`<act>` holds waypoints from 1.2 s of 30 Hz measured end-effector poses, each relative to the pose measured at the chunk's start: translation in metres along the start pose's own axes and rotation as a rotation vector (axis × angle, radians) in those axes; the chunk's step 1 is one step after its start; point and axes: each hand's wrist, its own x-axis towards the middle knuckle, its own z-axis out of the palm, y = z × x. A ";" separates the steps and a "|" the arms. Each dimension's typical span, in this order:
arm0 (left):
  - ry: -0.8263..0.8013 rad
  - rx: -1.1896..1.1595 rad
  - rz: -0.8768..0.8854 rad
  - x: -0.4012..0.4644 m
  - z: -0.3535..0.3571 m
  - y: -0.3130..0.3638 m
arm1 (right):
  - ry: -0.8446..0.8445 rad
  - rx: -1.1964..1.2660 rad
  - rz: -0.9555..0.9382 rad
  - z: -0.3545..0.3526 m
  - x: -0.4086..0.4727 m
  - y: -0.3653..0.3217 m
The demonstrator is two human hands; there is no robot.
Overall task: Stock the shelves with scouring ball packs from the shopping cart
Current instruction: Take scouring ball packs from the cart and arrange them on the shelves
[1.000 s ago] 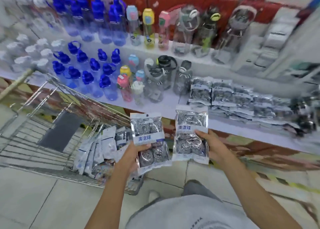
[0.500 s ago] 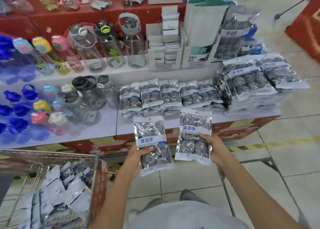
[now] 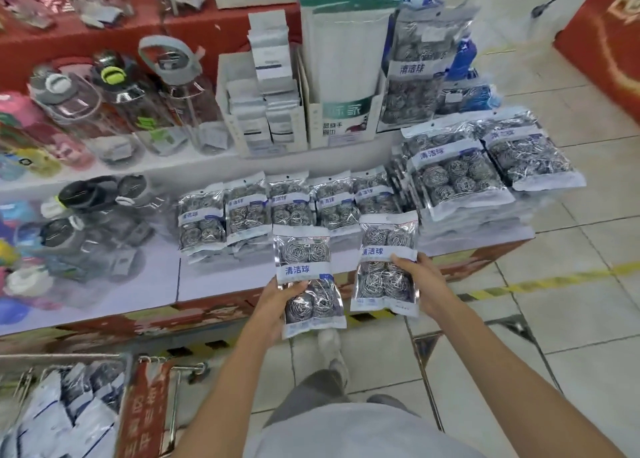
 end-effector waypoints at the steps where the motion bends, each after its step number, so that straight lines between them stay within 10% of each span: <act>1: -0.011 0.000 0.013 0.012 0.006 0.007 | 0.005 -0.028 -0.005 0.001 0.013 -0.007; 24: 0.031 0.082 -0.119 0.226 0.112 0.117 | 0.086 -0.313 0.172 0.053 0.242 -0.130; 36: 0.382 0.551 0.022 0.252 0.143 0.114 | 0.100 -0.540 0.149 0.058 0.289 -0.125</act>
